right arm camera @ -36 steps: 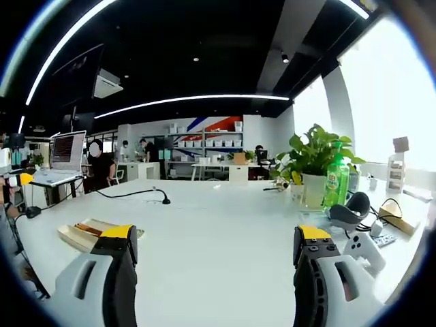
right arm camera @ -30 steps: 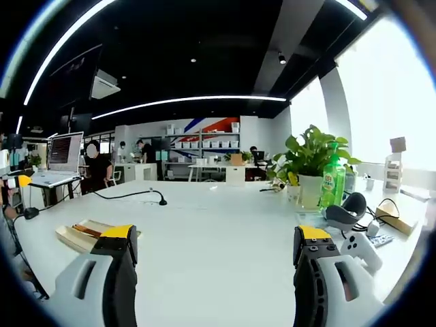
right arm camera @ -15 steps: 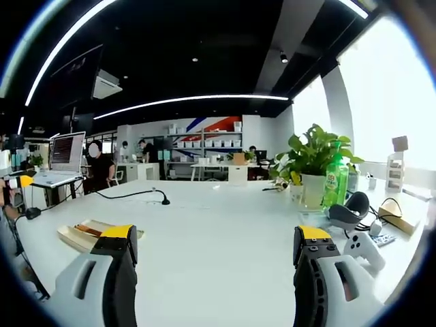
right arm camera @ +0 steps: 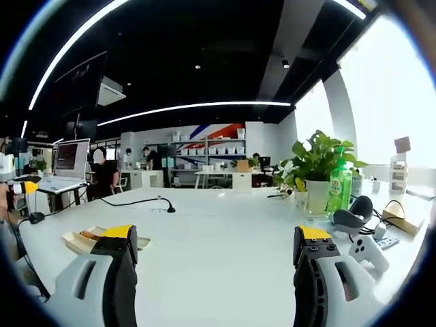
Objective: Arrange the utensils inside the cutlery case until each visible utensil rests in its matching compartment.
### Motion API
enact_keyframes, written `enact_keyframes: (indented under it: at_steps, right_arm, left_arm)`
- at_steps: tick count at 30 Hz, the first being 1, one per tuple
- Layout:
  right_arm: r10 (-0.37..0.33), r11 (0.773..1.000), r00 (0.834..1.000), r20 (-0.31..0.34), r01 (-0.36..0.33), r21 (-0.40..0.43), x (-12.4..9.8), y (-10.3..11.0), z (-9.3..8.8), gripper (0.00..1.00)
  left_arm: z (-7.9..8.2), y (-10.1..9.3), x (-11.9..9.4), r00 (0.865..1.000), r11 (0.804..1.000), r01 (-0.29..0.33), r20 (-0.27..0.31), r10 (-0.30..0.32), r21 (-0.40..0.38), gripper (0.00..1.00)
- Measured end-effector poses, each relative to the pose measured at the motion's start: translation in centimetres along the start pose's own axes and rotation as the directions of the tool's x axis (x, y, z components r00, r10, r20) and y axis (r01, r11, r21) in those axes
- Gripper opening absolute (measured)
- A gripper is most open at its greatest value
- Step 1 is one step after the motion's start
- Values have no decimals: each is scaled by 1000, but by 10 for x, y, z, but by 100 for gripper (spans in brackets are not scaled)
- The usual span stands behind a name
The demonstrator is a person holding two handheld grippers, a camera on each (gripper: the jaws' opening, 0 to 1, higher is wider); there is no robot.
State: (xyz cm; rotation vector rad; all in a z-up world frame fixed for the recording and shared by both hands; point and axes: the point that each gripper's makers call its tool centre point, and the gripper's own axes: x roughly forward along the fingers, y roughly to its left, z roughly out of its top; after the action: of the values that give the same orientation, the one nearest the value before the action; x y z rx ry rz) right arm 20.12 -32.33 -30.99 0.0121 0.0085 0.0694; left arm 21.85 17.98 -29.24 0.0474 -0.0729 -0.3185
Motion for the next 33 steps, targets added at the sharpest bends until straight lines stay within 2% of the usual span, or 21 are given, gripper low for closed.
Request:
enact_keyframes:
  at_steps: [7,9,10,12,16,22,24,25,27,32,33]
  right_arm:
    - [39,999,999,19,-40,37,-6,19,8,99]
    - [27,1000,999,22,-26,-5,-9,21,12,99]
    - [40,999,999,7,-40,-27,-9,24,13,99]
    - [55,998,998,20,-54,-36,-6,28,22,99]
    - [99,992,994,35,-96,-84,-1,39,39,99]
    - [196,967,980,-38,-200,-160,14,70,42,99]
    - [187,975,982,-24,-189,-119,24,72,46,99]
    - [196,971,980,-22,-198,-134,31,74,46,99]
    - [218,958,971,-95,-232,-168,41,79,36,99]
    - [284,936,946,-158,-309,-168,66,94,29,99]
    - [286,937,945,-158,-310,-158,69,93,28,99]
  left_arm:
    - [0,-3,1,1000,1000,-2,4,2,9,96]
    - [-2,-5,3,1000,1000,5,0,-5,8,96]
    - [-4,-6,4,1000,1000,11,-3,-11,4,96]
    - [-6,-7,6,1000,1000,16,-4,-16,-8,94]
    - [-9,-3,7,1000,1000,-13,-16,12,-19,99]
    - [-13,-3,9,1000,999,-11,-19,11,-41,100]
    - [-14,-1,8,999,997,-30,-19,29,-71,100]
    - [-11,3,7,999,995,-49,-1,49,-91,100]
    - [-10,5,5,998,995,-57,4,57,-85,100]
    - [-9,7,4,998,994,-64,7,65,-90,100]
    - [-9,7,4,998,994,-59,6,60,-89,100]
